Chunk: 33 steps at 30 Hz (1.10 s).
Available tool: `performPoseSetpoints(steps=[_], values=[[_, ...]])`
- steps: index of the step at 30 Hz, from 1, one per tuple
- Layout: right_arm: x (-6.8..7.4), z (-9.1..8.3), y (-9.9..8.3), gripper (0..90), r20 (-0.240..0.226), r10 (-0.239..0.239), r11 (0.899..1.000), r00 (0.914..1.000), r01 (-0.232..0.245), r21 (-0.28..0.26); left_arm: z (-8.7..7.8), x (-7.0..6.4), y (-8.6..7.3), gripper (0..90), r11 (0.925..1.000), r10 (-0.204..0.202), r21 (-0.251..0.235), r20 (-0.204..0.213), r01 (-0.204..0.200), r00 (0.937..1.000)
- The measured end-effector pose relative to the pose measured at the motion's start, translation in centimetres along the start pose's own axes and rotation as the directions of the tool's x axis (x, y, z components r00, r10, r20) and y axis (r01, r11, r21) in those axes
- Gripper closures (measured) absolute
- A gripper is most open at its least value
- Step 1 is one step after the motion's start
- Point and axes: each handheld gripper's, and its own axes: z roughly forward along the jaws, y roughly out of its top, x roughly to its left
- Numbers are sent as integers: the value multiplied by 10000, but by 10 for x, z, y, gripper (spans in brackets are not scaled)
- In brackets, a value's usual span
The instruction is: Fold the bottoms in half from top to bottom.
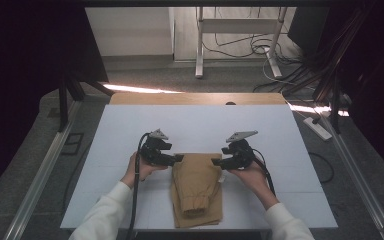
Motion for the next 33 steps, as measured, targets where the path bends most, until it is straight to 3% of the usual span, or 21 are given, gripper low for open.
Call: performPoseSetpoints(steps=[11, 16, 22, 28, 33], values=[[-12, 20, 9, 310, -132, 75, 9987, 9999, -68, 501, 12, 17, -2, 253, 9980, -579, 233, -157, 582, 9982], [-17, 29, 8, 290, -196, 184, 9960, 9996, -166, 882, 19, 20, -3, 247, 9968, -589, 558, 155, 580, 9981], [-21, 36, 5, 256, -230, 279, 9924, 9993, -249, 1208, 22, 21, -4, 238, 9960, -567, 700, 205, 551, 9982], [-24, 39, 3, 238, -342, 518, 9903, 9981, -469, 1309, 26, 23, -6, 231, 9933, -617, 1001, 345, 580, 9975], [-21, 39, 3, 237, -301, 415, 9894, 9987, -369, 1403, 29, 24, -9, 235, 9930, -675, 998, 449, 628, 9967]])
